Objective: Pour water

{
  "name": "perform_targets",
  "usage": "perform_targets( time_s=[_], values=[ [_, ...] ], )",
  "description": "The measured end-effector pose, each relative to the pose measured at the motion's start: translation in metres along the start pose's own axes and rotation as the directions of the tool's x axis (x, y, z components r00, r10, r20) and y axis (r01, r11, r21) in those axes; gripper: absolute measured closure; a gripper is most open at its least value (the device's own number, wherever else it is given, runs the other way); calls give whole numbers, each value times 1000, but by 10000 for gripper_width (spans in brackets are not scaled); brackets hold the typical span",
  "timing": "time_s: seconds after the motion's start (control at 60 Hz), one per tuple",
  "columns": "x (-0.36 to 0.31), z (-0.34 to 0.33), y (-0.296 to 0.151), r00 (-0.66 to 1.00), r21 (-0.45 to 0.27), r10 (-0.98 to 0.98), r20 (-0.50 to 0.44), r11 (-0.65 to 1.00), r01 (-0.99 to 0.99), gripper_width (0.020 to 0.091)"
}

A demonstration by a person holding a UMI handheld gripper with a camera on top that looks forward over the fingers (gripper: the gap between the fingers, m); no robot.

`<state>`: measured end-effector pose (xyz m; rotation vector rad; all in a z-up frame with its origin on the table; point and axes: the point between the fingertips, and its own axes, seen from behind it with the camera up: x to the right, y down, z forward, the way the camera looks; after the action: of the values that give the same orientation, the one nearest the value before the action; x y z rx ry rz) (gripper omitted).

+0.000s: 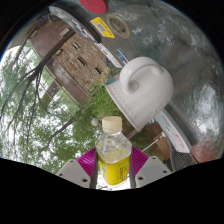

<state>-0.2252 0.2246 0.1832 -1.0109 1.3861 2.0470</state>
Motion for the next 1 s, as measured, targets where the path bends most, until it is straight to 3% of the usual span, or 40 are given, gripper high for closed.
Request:
perform_targets(
  time_s=[0.183,0.317,0.383,0.433,0.5,0.55,0.6,0.7,0.85,1.0],
  values=[
    [-5,-1,7,1000,-13,-8,-19,1000,8,649],
    [-56,-13,58,918,-120,-392,59,910,397,648],
    [-105,-27,80,710,-115,-690,143,701,704,646],
    [-149,-40,79,437,-18,-883,174,440,898,648],
    [-207,-70,75,8,123,-992,127,24,992,646],
    [-244,-82,53,-224,168,-972,66,-210,963,645],
    [-258,-97,22,-414,162,-910,-10,-410,898,648],
    [-255,-116,-97,-615,38,-764,-194,-632,774,650],
    [-171,-136,-275,-655,-228,-697,-291,-615,755,652],
    [-100,-162,-360,-630,-342,-726,-276,-539,770,650]
  ],
)
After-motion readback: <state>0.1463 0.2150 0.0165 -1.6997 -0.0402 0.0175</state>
